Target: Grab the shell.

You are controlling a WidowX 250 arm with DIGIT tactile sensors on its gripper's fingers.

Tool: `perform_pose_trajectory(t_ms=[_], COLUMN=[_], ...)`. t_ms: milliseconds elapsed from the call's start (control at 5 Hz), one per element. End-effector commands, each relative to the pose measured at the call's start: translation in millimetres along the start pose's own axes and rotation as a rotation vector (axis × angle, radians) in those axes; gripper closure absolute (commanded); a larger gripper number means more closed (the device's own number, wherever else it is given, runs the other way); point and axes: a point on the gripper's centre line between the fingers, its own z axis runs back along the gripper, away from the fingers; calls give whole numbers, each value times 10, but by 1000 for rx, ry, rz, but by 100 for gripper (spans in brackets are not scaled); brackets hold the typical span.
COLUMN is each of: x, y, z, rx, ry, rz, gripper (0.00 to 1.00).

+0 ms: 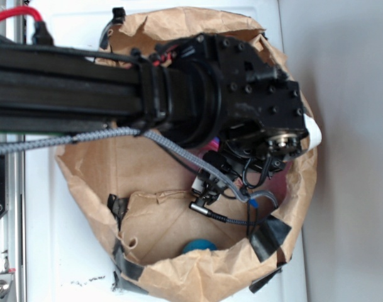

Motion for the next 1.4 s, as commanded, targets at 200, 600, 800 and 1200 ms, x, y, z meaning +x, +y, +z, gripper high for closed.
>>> perform_pose_trajectory(t_ms=[200, 600, 800, 1200], x=[-70, -166, -243, -437], y=[278, 222, 176, -58], z=[79, -27, -30, 383], rx=[-48, -32, -41, -22], ry=[-30, 7, 16, -101], rz=[78, 77, 64, -16], gripper=[0, 0, 0, 0])
